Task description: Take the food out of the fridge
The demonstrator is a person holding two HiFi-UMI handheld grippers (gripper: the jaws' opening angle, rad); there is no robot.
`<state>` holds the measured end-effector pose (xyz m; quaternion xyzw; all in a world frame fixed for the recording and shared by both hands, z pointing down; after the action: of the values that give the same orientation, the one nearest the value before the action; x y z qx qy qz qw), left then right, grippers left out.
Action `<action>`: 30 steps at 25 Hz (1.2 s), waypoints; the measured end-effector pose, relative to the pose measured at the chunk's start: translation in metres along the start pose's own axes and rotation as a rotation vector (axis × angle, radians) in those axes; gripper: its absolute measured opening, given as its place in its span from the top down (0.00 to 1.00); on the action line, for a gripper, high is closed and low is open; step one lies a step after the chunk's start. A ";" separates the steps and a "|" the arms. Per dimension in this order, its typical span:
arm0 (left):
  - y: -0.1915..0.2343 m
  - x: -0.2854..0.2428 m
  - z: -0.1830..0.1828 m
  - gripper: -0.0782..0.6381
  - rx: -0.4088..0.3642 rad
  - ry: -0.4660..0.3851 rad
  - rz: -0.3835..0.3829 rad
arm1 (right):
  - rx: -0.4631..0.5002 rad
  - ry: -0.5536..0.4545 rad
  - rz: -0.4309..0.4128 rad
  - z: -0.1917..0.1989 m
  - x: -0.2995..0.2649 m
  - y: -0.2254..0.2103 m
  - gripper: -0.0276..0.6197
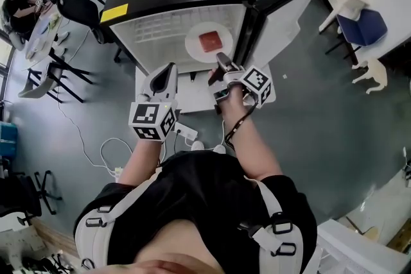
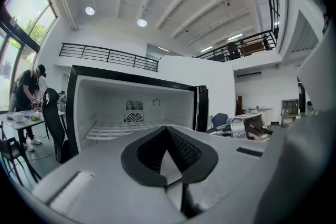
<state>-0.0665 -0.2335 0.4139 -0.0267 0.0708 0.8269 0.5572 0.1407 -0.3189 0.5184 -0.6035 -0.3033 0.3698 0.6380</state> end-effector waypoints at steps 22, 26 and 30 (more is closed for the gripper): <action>-0.038 -0.046 0.013 0.89 0.005 0.036 0.171 | 0.000 -0.149 0.063 -0.024 0.152 -0.018 0.93; -0.053 -0.059 0.017 0.89 0.000 0.048 0.218 | -0.006 -0.211 0.064 -0.032 0.172 -0.018 0.93; -0.064 -0.068 0.020 0.89 -0.008 0.058 0.253 | 0.003 -0.265 0.066 -0.040 0.190 -0.014 0.92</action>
<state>0.0193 -0.2691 0.4365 -0.0435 0.0863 0.8898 0.4460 0.2782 -0.1816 0.5173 -0.5579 -0.3642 0.4677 0.5808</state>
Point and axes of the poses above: the fingertips, and each gripper's own axes: x backward along the fingers, y to its left, z out of its underside, the point moved 8 cm from there along x, backward along the fingers, and after that the axes turned 3 degrees about x, right-handed, at the moved point
